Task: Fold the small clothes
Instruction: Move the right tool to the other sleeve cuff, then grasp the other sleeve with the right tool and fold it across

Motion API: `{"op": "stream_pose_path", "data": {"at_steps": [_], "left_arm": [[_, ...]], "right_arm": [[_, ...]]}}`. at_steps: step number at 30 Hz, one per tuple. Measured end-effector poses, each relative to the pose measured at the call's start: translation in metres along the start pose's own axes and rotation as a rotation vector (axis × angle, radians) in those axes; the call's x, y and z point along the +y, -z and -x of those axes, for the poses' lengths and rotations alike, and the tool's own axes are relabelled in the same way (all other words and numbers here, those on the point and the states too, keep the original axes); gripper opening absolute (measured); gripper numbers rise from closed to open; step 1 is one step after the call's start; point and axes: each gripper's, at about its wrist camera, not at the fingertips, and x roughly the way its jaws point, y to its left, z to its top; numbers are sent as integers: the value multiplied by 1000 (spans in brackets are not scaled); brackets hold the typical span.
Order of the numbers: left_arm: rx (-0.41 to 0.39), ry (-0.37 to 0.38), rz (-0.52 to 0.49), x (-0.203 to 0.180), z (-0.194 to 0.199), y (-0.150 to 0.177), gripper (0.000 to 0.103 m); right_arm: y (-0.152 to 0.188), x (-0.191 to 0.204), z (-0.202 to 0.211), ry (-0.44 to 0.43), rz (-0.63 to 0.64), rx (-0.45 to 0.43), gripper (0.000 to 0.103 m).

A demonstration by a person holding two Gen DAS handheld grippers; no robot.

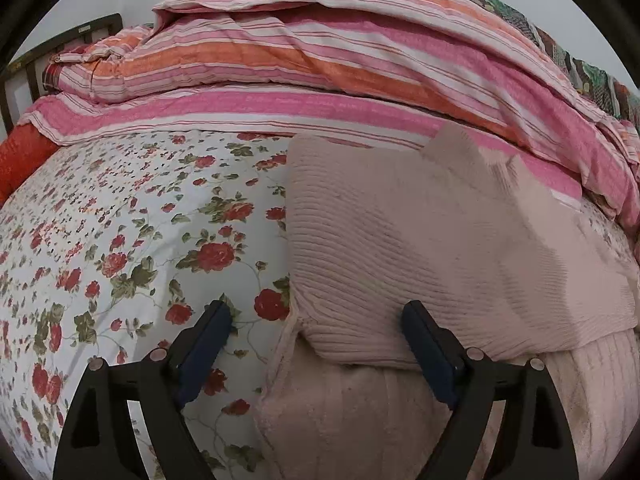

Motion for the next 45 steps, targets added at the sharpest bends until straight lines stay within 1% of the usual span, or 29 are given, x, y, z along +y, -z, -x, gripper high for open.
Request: {"op": "stream_pose_path", "data": {"at_steps": [1,3,6,7,9,11,14,21,26,27,28,29,30,31,35,38,41,42,45], "left_arm": [[0,1,2,1,-1,0,88],[0,-2,2,1,-1,0,89],[2,-12,-2,-2,-1,0,90],[3,-13,-3,-2,-1,0,90],[3,-13,-2,-2,-1,0,90],[4,-15,-2,-2,-2,0,91],[5,-16,-4,-2,-3,0,92],[8,-20,-7,-1,-4,0,94],[11,-21,-8,1,-5,0,96],[11,-21,-8,1,-5,0,96],[12,-21,-8,0,-6,-1,96],[12,-21,-7,0,-6,-1,96],[12,-20,-6,1,-5,-1,96],[13,-20,-6,1,-6,-1,96],[13,-14,-1,1,-5,-2,96],[6,9,10,3,-3,-2,95],[5,53,36,10,2,-3,95],[-8,79,54,15,7,-3,95],[-38,88,91,25,20,-3,95]], "right_arm": [[2,-17,7,36,-16,-10,56],[8,-50,19,103,-47,-21,58],[18,-96,34,176,-120,-32,59],[23,-114,38,197,-163,-41,59],[33,-143,44,212,-245,-55,61],[41,-164,40,199,-311,-35,62],[45,-179,29,188,-355,-8,62],[44,-203,18,152,-447,-44,62],[36,-216,12,183,-452,-66,61],[33,-217,11,201,-446,-67,55],[31,-216,9,228,-435,-66,38],[28,-215,8,273,-410,-62,25],[26,-214,7,283,-391,-58,5],[25,-214,7,277,-380,-60,5],[10,-200,21,313,-331,-109,5],[-13,-172,41,312,-266,-183,5],[-38,-136,57,277,-197,-239,5],[-48,-119,62,254,-170,-256,5],[-72,-63,73,164,-93,-291,5]]}}
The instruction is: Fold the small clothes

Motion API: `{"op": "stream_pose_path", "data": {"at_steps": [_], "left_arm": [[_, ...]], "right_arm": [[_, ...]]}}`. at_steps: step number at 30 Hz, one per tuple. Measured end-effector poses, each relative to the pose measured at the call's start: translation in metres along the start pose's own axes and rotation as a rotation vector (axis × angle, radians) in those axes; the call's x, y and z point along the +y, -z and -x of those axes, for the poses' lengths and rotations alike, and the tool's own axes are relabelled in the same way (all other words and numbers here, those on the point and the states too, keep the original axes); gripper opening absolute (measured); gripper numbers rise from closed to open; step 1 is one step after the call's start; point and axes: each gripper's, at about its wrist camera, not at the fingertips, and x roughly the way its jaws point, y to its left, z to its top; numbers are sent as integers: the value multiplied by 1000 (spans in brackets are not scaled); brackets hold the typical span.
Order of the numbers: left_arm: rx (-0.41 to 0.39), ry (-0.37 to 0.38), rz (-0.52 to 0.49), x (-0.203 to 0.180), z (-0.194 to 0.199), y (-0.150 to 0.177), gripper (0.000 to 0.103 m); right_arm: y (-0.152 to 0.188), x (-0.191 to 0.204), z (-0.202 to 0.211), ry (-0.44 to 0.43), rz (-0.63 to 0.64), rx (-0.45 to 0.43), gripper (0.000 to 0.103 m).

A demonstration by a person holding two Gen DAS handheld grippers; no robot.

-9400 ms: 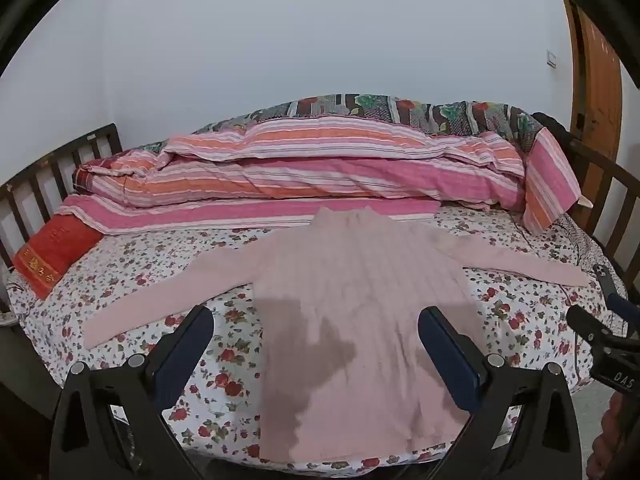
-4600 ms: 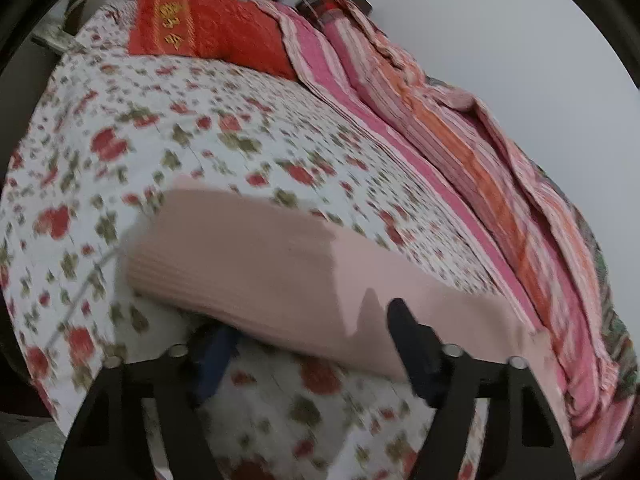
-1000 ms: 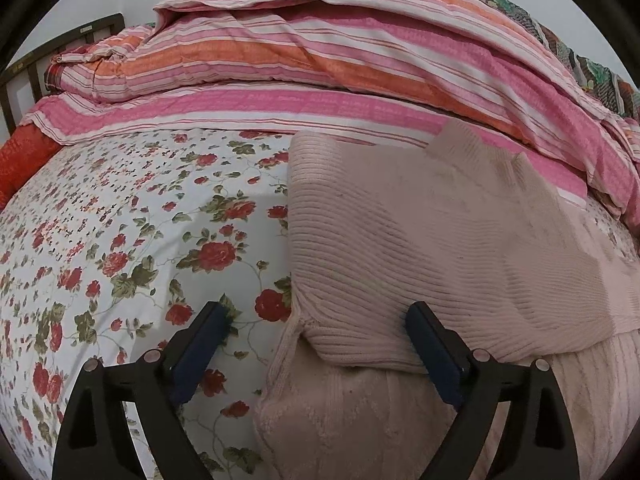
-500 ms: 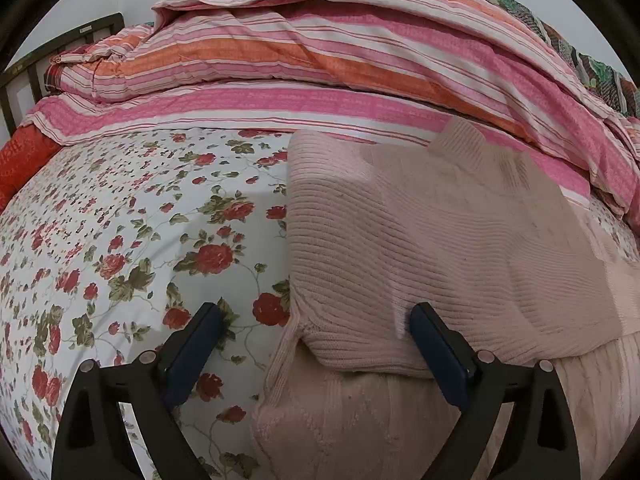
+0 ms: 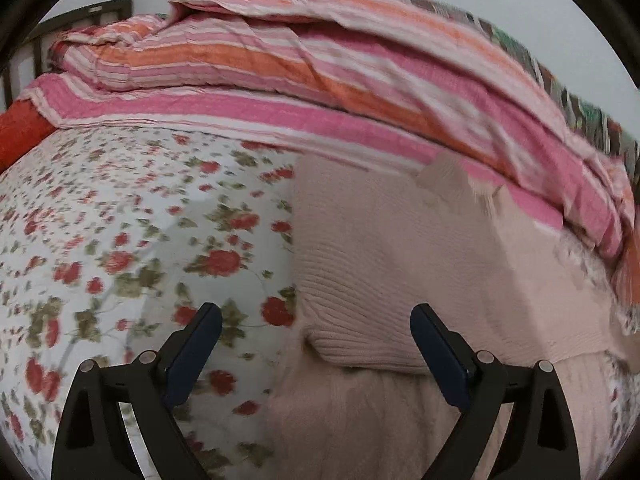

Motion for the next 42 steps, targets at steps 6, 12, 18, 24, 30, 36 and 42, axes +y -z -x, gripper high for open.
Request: {"op": "stream_pose_path", "data": {"at_steps": [6,12,18,24,30,36,42], "left_arm": [[-42,-15,7,26,29,-5,95],[-61,-48,31,65,51,-8,95],[-41,-86,24,86,55,1,95],[-56,-125,-32,76,64,-2,95],[-76,-90,-29,66,70,-9,95],[-88,-58,-46,48,72,-12,95],[-87,-38,-75,27,69,-13,95]], "right_arm": [[-17,142,11,-253,99,9,5],[6,284,-1,-499,170,124,5],[57,393,-21,-658,227,296,5],[107,435,-35,-730,261,435,22],[112,418,-23,-760,301,445,49],[94,351,-7,-660,320,357,58],[90,261,-16,-502,265,346,60]]}}
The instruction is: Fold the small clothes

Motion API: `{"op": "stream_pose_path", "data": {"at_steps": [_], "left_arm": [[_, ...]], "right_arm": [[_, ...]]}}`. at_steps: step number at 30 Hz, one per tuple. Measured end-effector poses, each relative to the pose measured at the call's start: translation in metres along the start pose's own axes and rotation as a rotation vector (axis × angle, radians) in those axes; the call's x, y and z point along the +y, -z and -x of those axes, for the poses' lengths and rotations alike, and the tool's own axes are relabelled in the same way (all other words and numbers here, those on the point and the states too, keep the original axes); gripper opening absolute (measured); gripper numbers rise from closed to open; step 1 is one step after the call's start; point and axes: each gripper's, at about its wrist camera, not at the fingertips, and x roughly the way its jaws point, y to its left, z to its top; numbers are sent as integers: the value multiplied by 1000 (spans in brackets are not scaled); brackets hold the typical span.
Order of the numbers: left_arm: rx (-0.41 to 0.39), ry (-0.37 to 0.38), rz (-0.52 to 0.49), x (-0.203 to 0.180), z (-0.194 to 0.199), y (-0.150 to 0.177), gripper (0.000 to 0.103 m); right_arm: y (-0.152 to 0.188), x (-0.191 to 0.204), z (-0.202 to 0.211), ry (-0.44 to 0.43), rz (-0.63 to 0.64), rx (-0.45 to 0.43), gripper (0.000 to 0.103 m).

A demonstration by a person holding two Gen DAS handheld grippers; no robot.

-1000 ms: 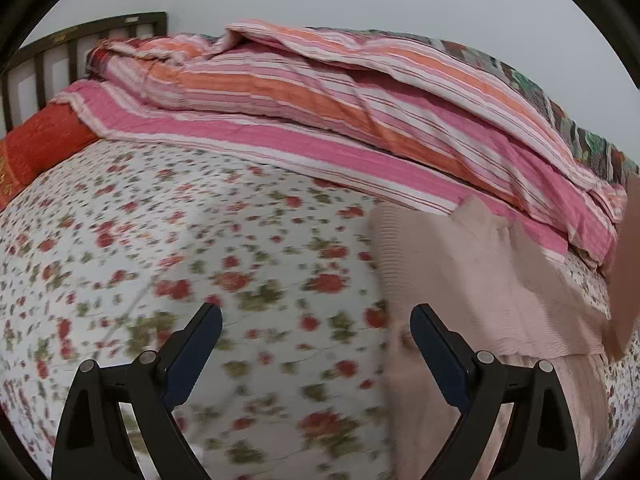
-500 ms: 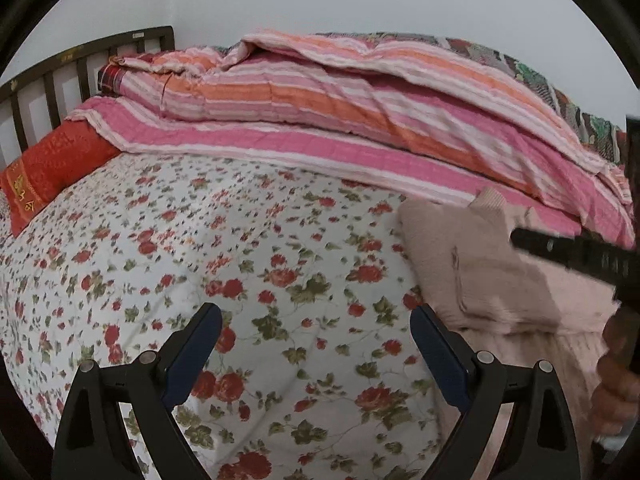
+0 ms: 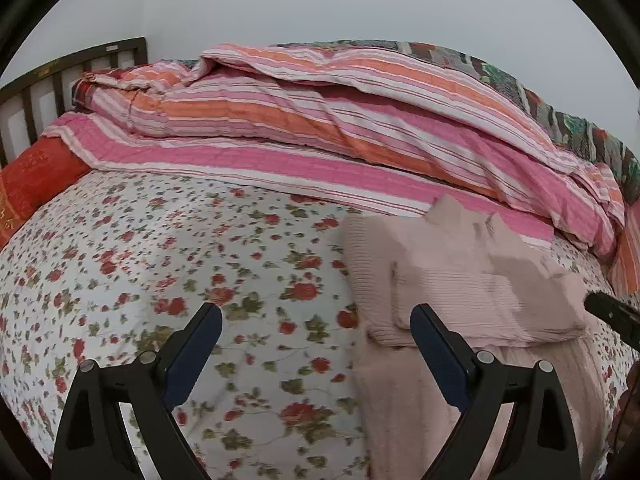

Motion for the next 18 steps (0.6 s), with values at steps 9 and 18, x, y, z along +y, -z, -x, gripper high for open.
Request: {"op": "stream_pose_path", "data": {"at_steps": [9,18], "left_arm": [[-7,39,-5,-20,-8,4,95],[83,206,27,-22,-39,4,78]], "right_arm": [[42,-82,5,119,-111,75,60],[59,-115,5,163,-160,64,60]]}}
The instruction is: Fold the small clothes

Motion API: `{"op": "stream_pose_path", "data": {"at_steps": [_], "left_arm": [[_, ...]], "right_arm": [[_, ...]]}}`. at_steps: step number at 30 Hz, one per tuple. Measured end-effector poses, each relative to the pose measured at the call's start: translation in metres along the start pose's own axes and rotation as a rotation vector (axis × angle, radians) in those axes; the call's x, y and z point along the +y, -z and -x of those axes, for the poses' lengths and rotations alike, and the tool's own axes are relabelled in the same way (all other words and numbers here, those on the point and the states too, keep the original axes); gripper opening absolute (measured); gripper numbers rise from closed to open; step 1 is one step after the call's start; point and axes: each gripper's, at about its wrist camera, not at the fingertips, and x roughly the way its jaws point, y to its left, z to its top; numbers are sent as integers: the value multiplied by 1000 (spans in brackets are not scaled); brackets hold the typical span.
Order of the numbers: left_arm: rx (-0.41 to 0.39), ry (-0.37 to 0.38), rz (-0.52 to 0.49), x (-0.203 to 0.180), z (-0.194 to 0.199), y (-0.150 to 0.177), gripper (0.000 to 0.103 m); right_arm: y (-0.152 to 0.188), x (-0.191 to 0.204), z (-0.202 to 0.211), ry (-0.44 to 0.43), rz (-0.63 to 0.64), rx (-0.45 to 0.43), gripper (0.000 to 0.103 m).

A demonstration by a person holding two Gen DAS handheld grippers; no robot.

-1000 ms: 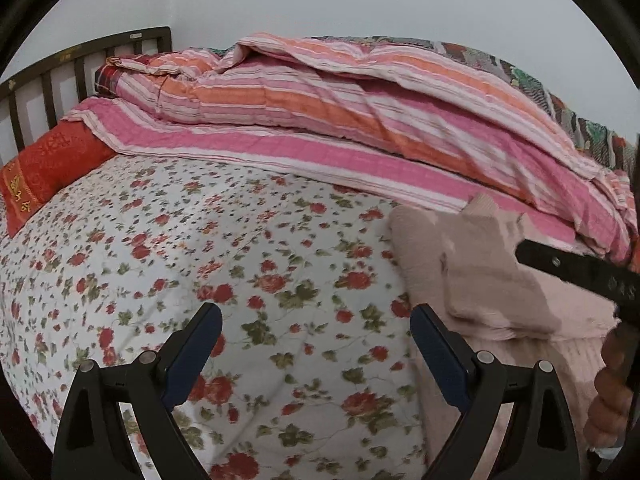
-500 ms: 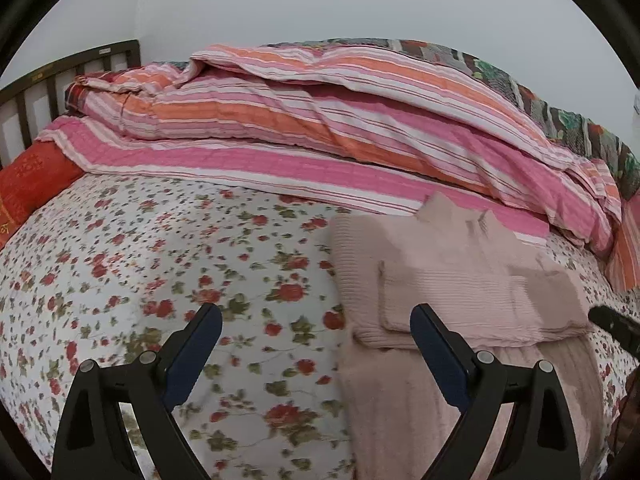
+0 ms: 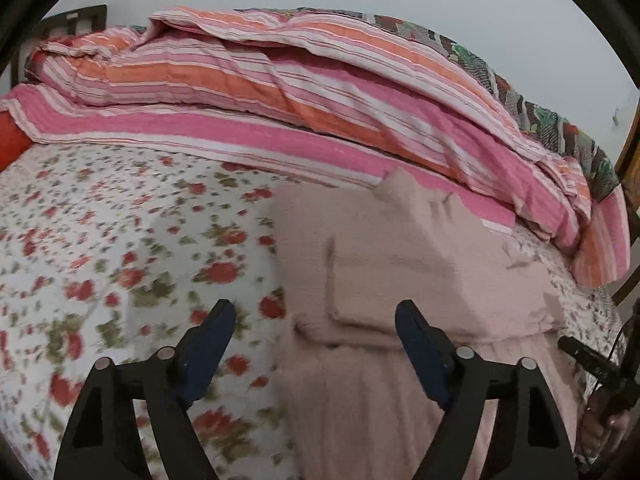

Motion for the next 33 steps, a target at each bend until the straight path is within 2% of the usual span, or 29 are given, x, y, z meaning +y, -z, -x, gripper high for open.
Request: {"op": "stream_pose_path", "data": {"at_steps": [3,7,12,13,14,16,18,22,23,25,27,30,33], "left_arm": [[12,34,-17,-9,-16,-10,67],[47,26,-66,-24,-43,-17,53],[69,-12,-42,-23,-65,-15,49],[64,-25,-48,-24,-65,-16,41],[57,-33,-55,-26,-64,-17,25],[53,-10,-59,-26,-61,-21,6],[31,25,-47,-24,-54,-24,5],[-48,39,-24,-21,-36,-33,5],[-63,38,-15,-19,-32,-36,5],[-85,-11,-12,-14,-27,-41,5],[-64,-38,-8,-8,-30,-39,5],[23,-42,9,-1,-44,-33,6],[30,-80,15,2,-45,-28,16]], "right_arm": [[-3,-3,-1,14,-4,-9,60],[-5,-8,-2,10,-28,-15,60],[-5,-10,-2,1,-39,-23,60],[-6,-9,-3,3,-37,-23,60],[-7,-9,-4,4,-32,-22,60],[-9,-7,-5,1,-31,-24,60],[-11,-7,-7,-13,-31,-22,60],[-16,-2,-9,-20,-22,-20,60],[-17,-1,-8,-27,-20,-24,60],[-18,1,-4,-46,-15,-36,60],[-20,3,-1,-64,-6,-47,60],[-24,6,3,-81,11,-74,60],[-36,5,-1,-61,13,-89,60]]}}
